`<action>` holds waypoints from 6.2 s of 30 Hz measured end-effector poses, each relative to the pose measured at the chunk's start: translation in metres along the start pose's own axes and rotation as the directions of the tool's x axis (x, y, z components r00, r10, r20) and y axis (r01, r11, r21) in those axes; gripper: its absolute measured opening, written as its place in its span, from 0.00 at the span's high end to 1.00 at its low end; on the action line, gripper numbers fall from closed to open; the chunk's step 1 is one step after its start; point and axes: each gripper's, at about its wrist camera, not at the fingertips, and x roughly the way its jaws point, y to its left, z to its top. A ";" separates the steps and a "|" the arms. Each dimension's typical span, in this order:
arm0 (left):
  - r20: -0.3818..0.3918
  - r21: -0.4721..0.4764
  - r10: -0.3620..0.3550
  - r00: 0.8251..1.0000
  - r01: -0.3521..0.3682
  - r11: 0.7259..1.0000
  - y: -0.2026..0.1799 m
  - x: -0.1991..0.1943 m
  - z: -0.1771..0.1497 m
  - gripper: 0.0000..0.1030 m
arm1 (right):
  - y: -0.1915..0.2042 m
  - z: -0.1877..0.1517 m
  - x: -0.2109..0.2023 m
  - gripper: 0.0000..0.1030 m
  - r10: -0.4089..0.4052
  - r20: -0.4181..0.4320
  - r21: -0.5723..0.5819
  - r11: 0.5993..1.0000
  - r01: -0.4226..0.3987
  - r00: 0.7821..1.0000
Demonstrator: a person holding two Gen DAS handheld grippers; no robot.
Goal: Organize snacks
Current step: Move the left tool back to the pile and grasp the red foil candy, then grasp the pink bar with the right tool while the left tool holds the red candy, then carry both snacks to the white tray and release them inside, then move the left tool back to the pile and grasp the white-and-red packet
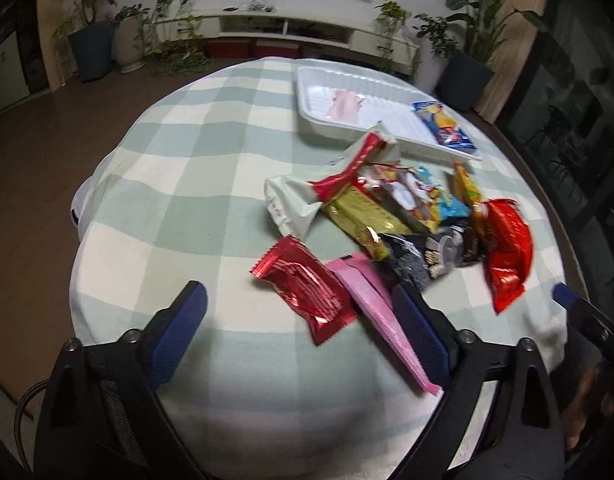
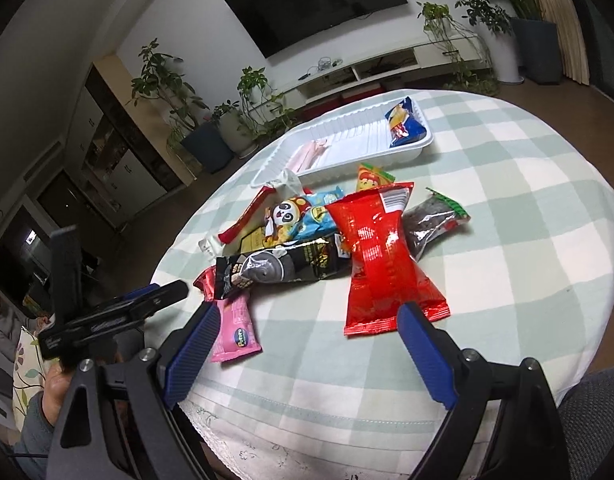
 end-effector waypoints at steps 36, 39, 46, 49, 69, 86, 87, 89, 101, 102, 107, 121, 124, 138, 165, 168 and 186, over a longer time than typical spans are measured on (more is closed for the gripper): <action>-0.123 0.120 0.064 0.990 -0.049 0.992 0.017 0.043 0.001 0.77 | 0.047 -0.011 0.018 0.14 0.014 -0.083 -0.122 0.992 -0.025 0.996; -0.125 0.102 0.033 0.992 -0.020 0.995 0.021 0.038 -0.002 0.77 | 0.065 -0.015 0.030 0.16 0.012 -0.119 -0.173 0.984 -0.033 0.993; -0.109 0.054 -0.030 0.994 0.036 0.998 0.031 0.023 -0.011 0.77 | 0.092 -0.018 0.076 0.27 -0.062 -0.230 -0.275 0.961 -0.004 0.971; -0.092 0.042 -0.052 0.994 0.056 0.998 0.036 0.017 -0.012 0.77 | 0.101 -0.017 0.094 0.33 -0.089 -0.273 -0.308 0.951 0.000 0.958; -0.098 0.037 -0.083 0.992 0.087 0.996 0.037 0.022 -0.015 0.77 | 0.119 -0.020 0.130 0.64 -0.229 -0.352 -0.442 0.895 0.054 0.908; -0.104 0.026 -0.148 0.983 0.151 0.988 0.035 0.013 -0.021 0.77 | 0.104 -0.025 0.076 0.70 0.018 -0.401 -0.242 0.962 -0.125 0.916; -0.104 0.021 -0.164 0.981 0.167 0.986 0.035 0.012 -0.022 0.77 | 0.103 -0.024 0.073 0.70 0.033 -0.400 -0.234 0.963 -0.137 0.916; -0.105 0.017 -0.182 0.978 0.185 0.983 0.035 0.009 -0.022 0.77 | 0.102 -0.024 0.066 0.70 0.071 -0.397 -0.210 0.964 -0.166 0.915; -0.056 0.004 -0.284 0.957 0.285 0.959 0.028 -0.025 0.005 0.77 | 0.077 0.005 0.030 0.70 0.176 -0.309 -0.091 0.973 -0.213 0.935; -0.048 0.005 -0.287 0.957 0.288 0.958 0.029 -0.027 0.010 0.77 | 0.072 0.010 0.026 0.70 0.171 -0.295 -0.086 0.975 -0.204 0.940; -0.022 0.023 -0.294 0.956 0.294 0.955 0.027 -0.026 0.045 0.77 | 0.036 0.043 0.002 0.70 0.109 -0.197 -0.053 0.991 -0.121 0.974; 0.058 0.129 -0.248 0.967 0.240 0.962 -0.001 -0.003 0.169 0.77 | -0.026 0.150 -0.025 0.70 -0.107 0.033 -0.041 0.993 0.109 0.994; 0.071 0.163 -0.230 0.971 0.216 0.963 -0.013 0.011 0.201 0.77 | -0.022 0.174 -0.013 0.70 -0.112 0.069 -0.073 0.990 0.117 0.991; -0.049 0.248 -0.139 0.989 0.147 0.958 -0.047 0.155 0.258 0.77 | -0.024 0.225 0.122 0.70 -0.227 -0.058 -0.224 0.952 0.209 0.972; -0.103 0.342 -0.059 0.993 0.091 0.935 -0.065 0.217 0.242 0.71 | -0.041 0.200 0.223 0.64 -0.398 -0.199 -0.365 0.878 0.309 0.896; -0.101 0.335 -0.061 0.993 0.092 0.938 -0.063 0.213 0.243 0.64 | -0.039 0.202 0.222 0.57 -0.395 -0.198 -0.366 0.879 0.306 0.897; 0.049 0.415 -0.115 0.992 0.085 0.906 -0.039 0.099 0.201 0.00 | -0.029 0.246 0.063 0.03 -0.194 0.124 -0.185 0.959 0.215 0.973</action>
